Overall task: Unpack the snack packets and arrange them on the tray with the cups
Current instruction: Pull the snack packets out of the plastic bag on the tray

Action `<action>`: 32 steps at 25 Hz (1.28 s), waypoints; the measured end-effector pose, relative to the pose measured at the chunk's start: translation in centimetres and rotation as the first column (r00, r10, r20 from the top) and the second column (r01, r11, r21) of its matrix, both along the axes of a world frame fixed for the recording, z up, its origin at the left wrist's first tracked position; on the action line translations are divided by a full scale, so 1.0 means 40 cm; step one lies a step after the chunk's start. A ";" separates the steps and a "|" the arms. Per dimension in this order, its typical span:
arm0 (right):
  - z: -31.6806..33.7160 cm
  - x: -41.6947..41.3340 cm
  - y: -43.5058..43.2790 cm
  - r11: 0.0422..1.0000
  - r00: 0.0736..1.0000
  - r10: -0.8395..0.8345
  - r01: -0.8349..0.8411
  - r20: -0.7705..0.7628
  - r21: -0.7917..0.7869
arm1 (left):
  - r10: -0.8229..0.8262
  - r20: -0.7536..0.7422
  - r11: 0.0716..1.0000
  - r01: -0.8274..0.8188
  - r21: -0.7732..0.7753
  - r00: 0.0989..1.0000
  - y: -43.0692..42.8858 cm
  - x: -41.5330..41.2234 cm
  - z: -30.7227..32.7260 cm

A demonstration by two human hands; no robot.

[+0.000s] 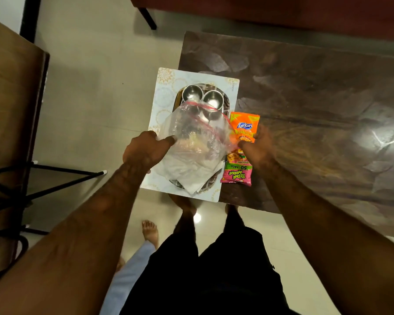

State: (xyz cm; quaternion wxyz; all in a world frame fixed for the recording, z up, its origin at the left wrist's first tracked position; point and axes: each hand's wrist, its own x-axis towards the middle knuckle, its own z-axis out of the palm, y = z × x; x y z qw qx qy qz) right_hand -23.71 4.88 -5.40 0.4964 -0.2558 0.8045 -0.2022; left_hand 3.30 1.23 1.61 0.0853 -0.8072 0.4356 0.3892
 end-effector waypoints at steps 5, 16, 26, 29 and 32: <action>0.146 0.077 -0.076 0.995 0.893 0.099 -0.086 0.439 -0.051 | 0.429 -0.530 0.877 -0.477 0.051 0.731 -0.024 -0.029 0.034; 0.233 0.222 -0.073 0.965 0.849 0.231 -0.136 0.475 -0.225 | 0.367 -0.742 0.820 -0.571 -0.026 0.561 -0.010 -0.130 0.128; 0.326 0.170 -0.028 0.978 0.843 0.144 -0.042 0.519 -0.204 | 0.283 -0.814 0.895 -0.445 0.034 0.508 0.125 -0.204 0.247; 0.359 0.155 0.006 0.959 0.859 0.235 -0.128 0.455 -0.254 | 0.188 -0.864 0.931 -0.365 0.005 0.467 0.196 -0.196 0.277; 0.404 0.150 0.060 0.908 0.897 0.362 -0.279 0.253 -0.313 | 0.163 -0.846 0.920 -0.387 -0.056 0.508 0.258 -0.189 0.293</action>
